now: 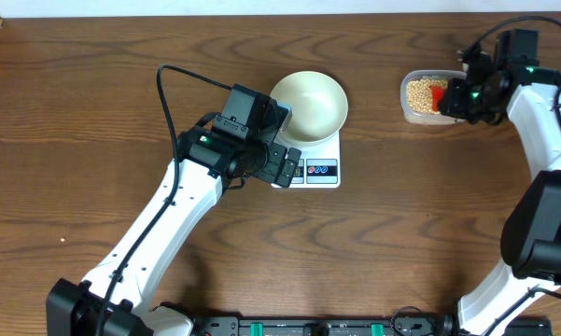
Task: Scoop item into bowl and weigh 50g on scale
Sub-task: 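Drag the scoop through the soybeans and lift it filled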
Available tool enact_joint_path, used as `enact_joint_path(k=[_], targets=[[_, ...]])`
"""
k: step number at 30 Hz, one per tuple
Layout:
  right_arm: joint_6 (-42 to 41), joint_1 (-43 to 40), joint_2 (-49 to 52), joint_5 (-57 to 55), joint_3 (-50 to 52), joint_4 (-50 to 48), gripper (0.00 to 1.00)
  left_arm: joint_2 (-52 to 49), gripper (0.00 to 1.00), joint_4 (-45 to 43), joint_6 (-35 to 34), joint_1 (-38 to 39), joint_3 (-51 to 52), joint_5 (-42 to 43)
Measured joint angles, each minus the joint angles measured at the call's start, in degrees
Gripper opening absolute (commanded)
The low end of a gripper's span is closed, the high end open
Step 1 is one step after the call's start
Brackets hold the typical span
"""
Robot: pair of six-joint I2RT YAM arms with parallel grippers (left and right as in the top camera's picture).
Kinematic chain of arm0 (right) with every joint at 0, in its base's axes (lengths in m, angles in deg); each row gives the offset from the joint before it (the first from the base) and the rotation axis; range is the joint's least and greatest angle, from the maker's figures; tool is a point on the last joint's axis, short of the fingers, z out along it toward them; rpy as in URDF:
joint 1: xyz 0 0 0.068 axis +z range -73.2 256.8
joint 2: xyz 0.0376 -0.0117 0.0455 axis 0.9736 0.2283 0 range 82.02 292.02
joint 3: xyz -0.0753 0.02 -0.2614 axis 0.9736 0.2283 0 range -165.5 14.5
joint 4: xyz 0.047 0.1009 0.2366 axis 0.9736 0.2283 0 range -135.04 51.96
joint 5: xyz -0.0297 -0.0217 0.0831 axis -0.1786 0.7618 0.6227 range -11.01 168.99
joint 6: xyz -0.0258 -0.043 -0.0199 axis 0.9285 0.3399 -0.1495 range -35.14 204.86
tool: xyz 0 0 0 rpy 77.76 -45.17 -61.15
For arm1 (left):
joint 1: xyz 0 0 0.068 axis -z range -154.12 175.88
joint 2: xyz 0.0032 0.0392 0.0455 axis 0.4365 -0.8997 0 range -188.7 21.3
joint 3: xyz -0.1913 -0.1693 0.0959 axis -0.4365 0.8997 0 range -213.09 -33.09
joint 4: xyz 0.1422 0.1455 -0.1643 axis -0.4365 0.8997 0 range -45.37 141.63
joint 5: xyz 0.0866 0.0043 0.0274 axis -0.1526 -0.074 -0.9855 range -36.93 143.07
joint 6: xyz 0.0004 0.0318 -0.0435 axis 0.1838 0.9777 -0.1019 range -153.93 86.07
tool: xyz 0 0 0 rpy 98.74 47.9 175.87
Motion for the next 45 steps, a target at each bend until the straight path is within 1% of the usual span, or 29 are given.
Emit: enact_joint_path(k=[11,23,33,39,45], targets=[[-2.34,-7.08,1.05,9.20,0.02,0.52,0.01,0.00,0.96,0.00,0.00,0.00,0.00,-0.02],[-6.01,-7.80,3.61,11.69,0.00,-0.04,0.01,0.00,0.96,0.00,0.00,0.00,0.00,0.00],[-6.54,-8.28,4.11,13.40,0.00,-0.46,0.01,0.00,0.96,0.00,0.00,0.00,0.00,0.00],[-6.29,-9.18,4.66,17.94,0.00,-1.49,0.01,0.00,0.96,0.00,0.00,0.00,0.00,0.00],[-5.42,-12.81,5.84,24.13,0.07,-1.73,0.01,0.00,0.96,0.00,0.00,0.00,0.00,-0.02]])
